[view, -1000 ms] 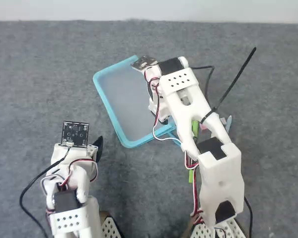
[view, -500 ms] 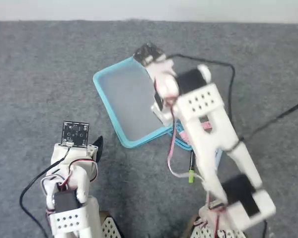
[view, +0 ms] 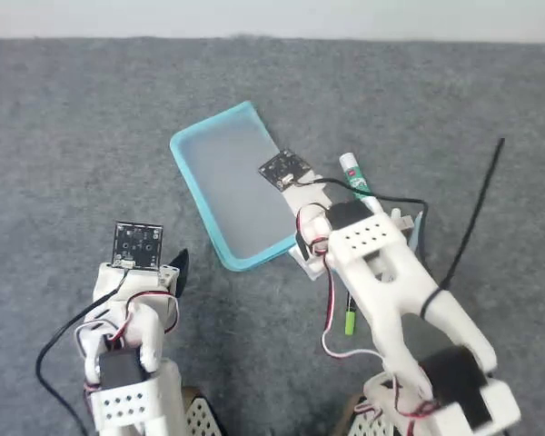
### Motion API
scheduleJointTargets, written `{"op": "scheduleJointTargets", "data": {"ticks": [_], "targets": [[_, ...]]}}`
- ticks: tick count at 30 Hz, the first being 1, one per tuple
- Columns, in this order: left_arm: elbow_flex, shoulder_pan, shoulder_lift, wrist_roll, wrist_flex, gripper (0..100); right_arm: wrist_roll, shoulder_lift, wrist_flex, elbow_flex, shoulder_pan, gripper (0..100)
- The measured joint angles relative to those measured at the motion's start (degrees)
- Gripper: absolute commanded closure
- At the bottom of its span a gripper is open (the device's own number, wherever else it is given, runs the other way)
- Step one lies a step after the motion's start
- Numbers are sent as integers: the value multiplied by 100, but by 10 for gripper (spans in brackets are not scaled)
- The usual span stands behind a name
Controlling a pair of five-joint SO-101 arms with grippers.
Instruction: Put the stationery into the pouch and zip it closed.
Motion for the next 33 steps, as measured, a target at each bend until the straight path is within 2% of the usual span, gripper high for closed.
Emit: {"op": "scheduleJointTargets", "data": {"ticks": [4, 8, 9, 11, 13, 20, 24, 27, 33], "targets": [[0, 0, 0, 0, 0, 732, 0, 501, -360, 0, 97, 809], [0, 0, 0, 0, 0, 732, 0, 738, -466, 0, 527, 981], [0, 0, 0, 0, 0, 732, 0, 738, -466, -9, 642, 998], [0, 0, 0, 0, 0, 732, 0, 747, -334, -158, 862, 969], [0, 0, 0, 0, 0, 732, 0, 809, 62, -554, 967, 981], [0, 0, 0, 0, 0, 732, 0, 1600, 2488, -2954, 941, 991], [0, 0, 0, 0, 0, 732, 0, 2374, 3824, -4615, 686, 990], [0, 0, 0, 0, 0, 732, 0, 2875, 3991, -5169, 607, 989], [0, 0, 0, 0, 0, 732, 0, 3279, 3991, -5196, 545, 988]]}}
